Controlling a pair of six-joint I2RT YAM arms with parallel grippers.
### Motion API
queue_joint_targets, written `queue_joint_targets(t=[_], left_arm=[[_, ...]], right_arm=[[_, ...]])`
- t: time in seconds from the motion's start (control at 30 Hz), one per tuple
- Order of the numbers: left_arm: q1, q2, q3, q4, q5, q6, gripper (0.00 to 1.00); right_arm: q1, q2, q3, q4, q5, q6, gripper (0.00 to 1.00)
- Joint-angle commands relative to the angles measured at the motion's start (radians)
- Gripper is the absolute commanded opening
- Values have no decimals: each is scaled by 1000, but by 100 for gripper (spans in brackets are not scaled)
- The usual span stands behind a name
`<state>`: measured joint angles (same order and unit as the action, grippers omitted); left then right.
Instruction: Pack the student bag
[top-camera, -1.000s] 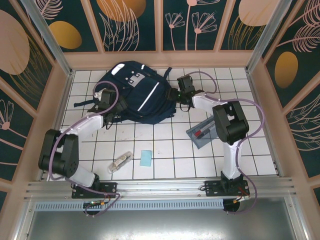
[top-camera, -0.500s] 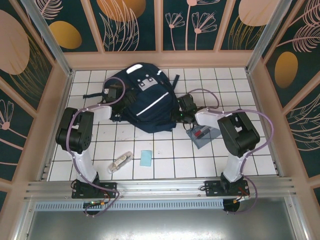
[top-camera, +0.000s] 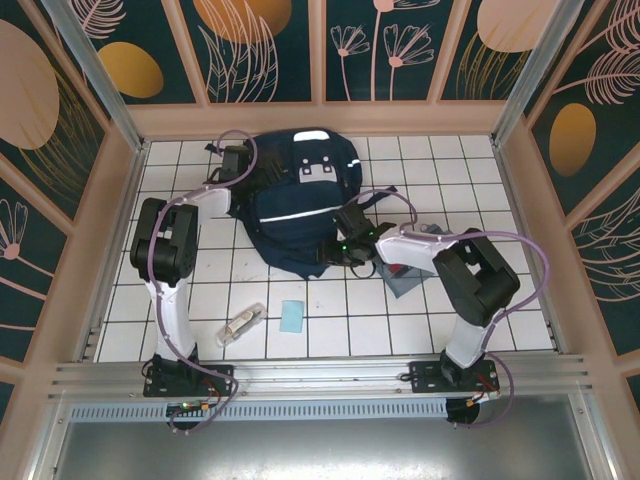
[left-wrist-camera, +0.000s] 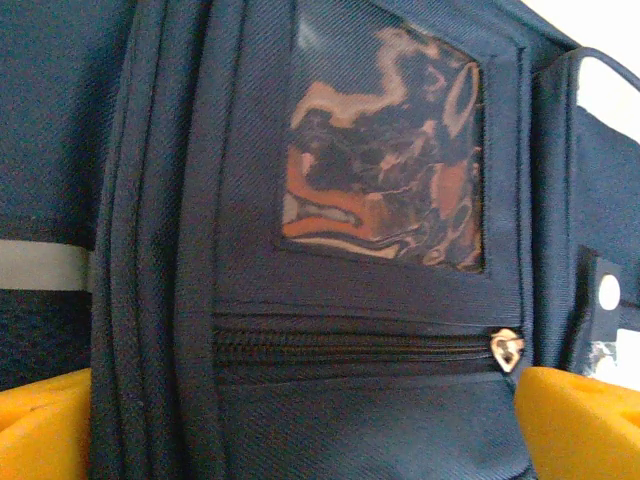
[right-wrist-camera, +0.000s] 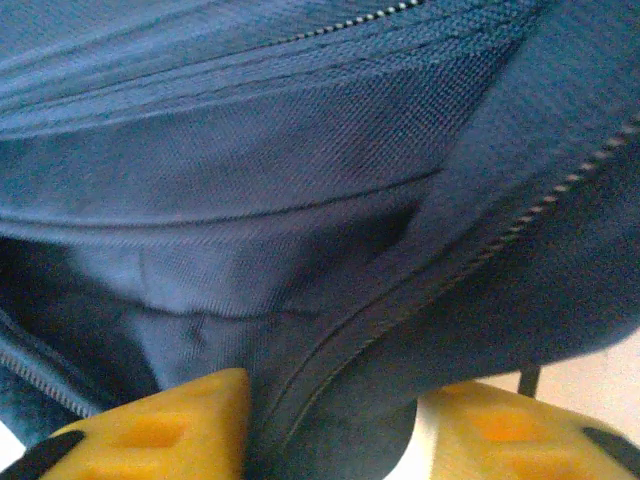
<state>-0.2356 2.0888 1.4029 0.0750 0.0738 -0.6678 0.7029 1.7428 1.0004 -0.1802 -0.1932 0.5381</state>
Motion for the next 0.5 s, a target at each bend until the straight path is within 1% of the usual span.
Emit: queue_joint_targets(t=[0.0, 0.07, 0.13, 0.23, 0.33, 0.4, 0.47], left_arm=[[-15, -27, 83, -172, -83, 107, 98], [-15, -54, 94, -227, -122, 129, 99], [-15, -90, 85, -264, -128, 142, 99], [-25, -154, 33, -276, -77, 133, 97], [-60, -203, -13, -268, -40, 116, 95], [-82, -209, -20, -281, -56, 105, 95], [-84, -209, -38, -284, -78, 90, 95]], right_arm=[[-65, -123, 48, -49, -75, -73, 50], [-119, -156, 55, -57, -94, -94, 51], [-173, -176, 65, -59, -90, -123, 52], [-266, -164, 109, -53, -43, -169, 53], [-343, -89, 192, -27, -42, -184, 50], [-374, -18, 265, 4, -65, -189, 47], [-382, 62, 353, -1, -58, -194, 41]])
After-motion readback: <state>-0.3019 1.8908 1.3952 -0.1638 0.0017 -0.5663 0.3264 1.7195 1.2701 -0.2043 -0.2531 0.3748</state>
